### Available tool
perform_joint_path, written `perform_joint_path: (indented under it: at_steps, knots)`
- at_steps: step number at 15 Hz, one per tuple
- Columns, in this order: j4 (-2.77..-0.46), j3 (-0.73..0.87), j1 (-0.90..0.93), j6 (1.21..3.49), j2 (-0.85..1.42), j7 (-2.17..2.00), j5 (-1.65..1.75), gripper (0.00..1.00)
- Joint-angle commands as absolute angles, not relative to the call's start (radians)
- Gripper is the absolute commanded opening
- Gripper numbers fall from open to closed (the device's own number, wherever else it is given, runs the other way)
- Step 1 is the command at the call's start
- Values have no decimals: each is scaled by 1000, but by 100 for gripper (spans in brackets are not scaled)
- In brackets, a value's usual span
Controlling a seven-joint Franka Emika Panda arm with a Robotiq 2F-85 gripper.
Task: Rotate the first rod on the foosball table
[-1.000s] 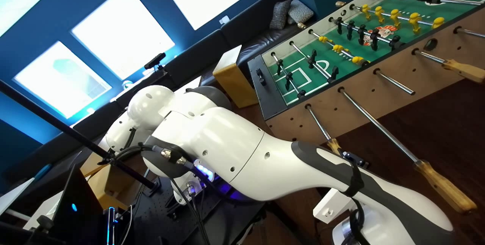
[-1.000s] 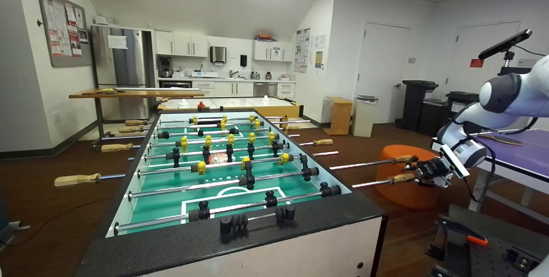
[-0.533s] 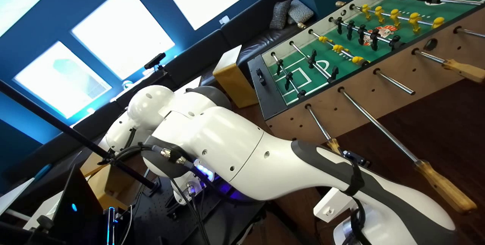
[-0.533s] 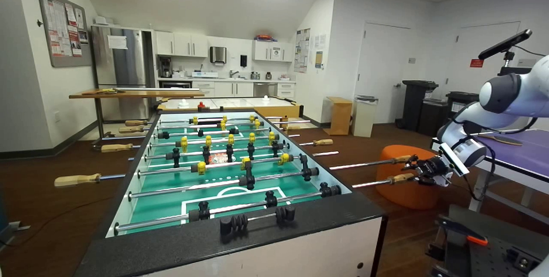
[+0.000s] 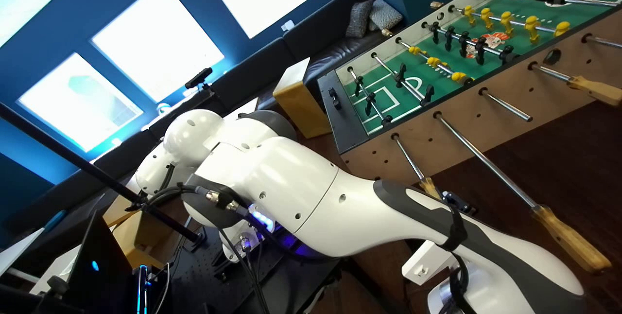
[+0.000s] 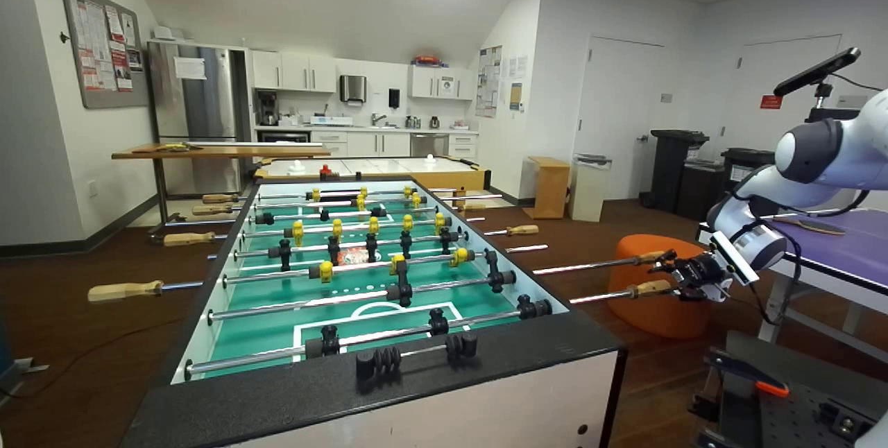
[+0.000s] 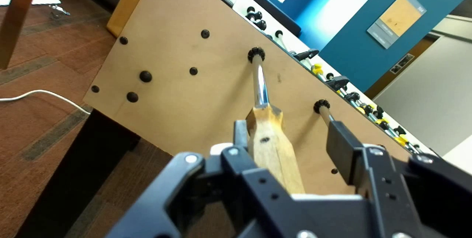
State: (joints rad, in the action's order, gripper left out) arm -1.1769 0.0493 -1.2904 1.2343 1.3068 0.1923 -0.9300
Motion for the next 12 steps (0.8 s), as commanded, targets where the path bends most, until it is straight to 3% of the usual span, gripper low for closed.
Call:
perform_joint_path:
  at_steps: [1, 2, 3, 8, 9, 10, 12]
  knots:
    - [-1169, 59, -1282, 1231, 1313, 186, -942, 90]
    - [-1168, 59, -1281, 1235, 1314, 187, -943, 98]
    - [-1167, 59, -1279, 1242, 1317, 187, -944, 100]
    - [-1138, 55, -1276, 1243, 1346, 173, -948, 100]
    - [-1132, 53, -1276, 1242, 1354, 171, -951, 75]
    - [-1129, 53, -1275, 1243, 1359, 170, -953, 72]
    - [-1119, 54, -1273, 1248, 1371, 166, -961, 56]
